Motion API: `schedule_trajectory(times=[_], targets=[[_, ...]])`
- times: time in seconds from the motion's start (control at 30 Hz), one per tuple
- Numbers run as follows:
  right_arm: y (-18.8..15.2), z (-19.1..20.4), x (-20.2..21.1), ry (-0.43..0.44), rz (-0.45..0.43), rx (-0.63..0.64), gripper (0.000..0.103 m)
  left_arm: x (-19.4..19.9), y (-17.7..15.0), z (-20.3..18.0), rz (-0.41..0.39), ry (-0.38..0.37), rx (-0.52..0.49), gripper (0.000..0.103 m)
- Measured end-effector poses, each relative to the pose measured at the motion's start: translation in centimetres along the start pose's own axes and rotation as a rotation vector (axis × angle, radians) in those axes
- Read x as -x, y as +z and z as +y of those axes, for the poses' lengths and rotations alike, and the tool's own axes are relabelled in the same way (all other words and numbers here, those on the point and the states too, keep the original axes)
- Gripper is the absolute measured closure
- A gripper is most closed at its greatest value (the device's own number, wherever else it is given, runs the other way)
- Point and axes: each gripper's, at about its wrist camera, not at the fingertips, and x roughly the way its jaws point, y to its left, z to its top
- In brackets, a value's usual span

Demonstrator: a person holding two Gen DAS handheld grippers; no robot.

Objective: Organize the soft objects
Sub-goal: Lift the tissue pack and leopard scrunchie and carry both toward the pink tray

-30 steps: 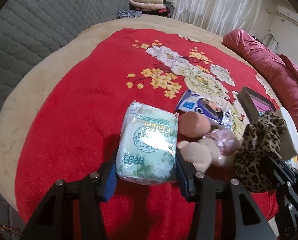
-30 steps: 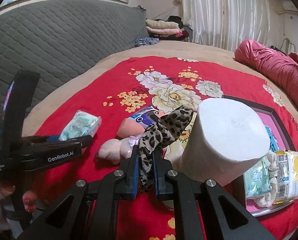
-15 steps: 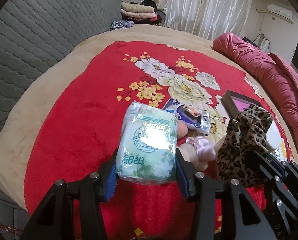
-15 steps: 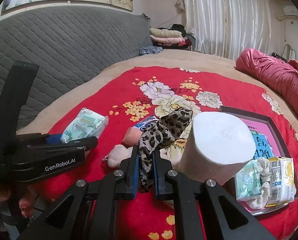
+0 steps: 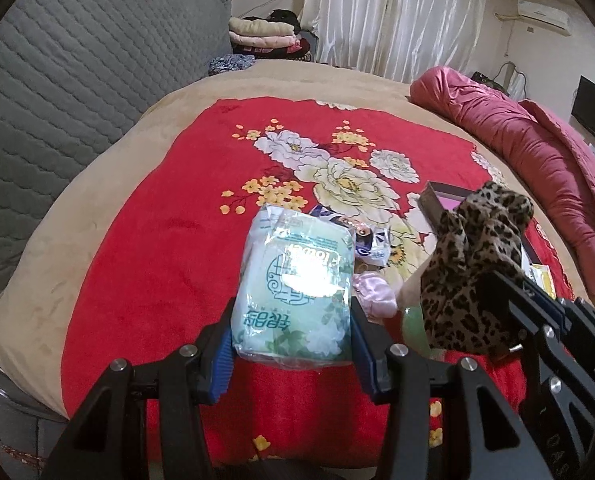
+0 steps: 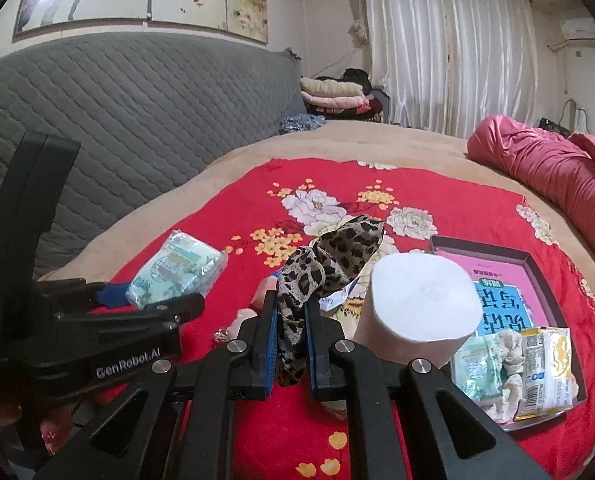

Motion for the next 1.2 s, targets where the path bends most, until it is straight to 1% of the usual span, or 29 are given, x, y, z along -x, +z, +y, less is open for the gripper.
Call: schedule_trajectory(times=[0.23, 0.37, 0.5, 0.67, 0.73, 0.83, 0.93, 1.03, 1.2], targets=[[0.7, -0.8, 2.2, -0.011, -0.053, -0.026, 0.091, 2.0, 0.1, -2.0, -0.041, -0.013, -0.04, 0.053], [1.1, -1.9, 3.7, -0.024, -0.092, -0.05, 0.091, 3.1, 0.5, -3.9, -0.057, -0.042, -0.067, 0.053], [1.7, -3.9, 5.5, -0.038, -0.132, -0.104, 0.091, 3.9, 0.9, -6.5, -0.07, -0.079, -0.108, 0.053], [1.6, -8.4, 7.3, -0.095, -0.164, -0.212, 0.091, 4.4, 0.9, -10.2, -0.07, -0.133, -0.157, 0.053], [1.3, -10.4, 8.0, -0.137, -0.173, -0.255, 0.091, 4.4, 1.0, -11.8, -0.071, -0.153, -0.18, 0.053], [0.9, -13.0, 8.8, -0.215, -0.18, -0.276, 0.091, 4.3, 1.1, -14.3, -0.074, -0.181, -0.219, 0.053], [0.3, -16.1, 9.5, -0.263, -0.184, -0.328, 0.091, 3.7, 1.1, -16.7, -0.061, -0.217, -0.251, 0.053], [-0.7, -18.7, 9.7, -0.291, -0.172, -0.389, 0.091, 2.9, 0.9, -18.9, -0.048, -0.241, -0.285, 0.053], [-2.2, -22.0, 9.5, -0.29, -0.153, -0.466, 0.091, 0.7, 1.2, -22.6, -0.015, -0.279, -0.335, 0.053]])
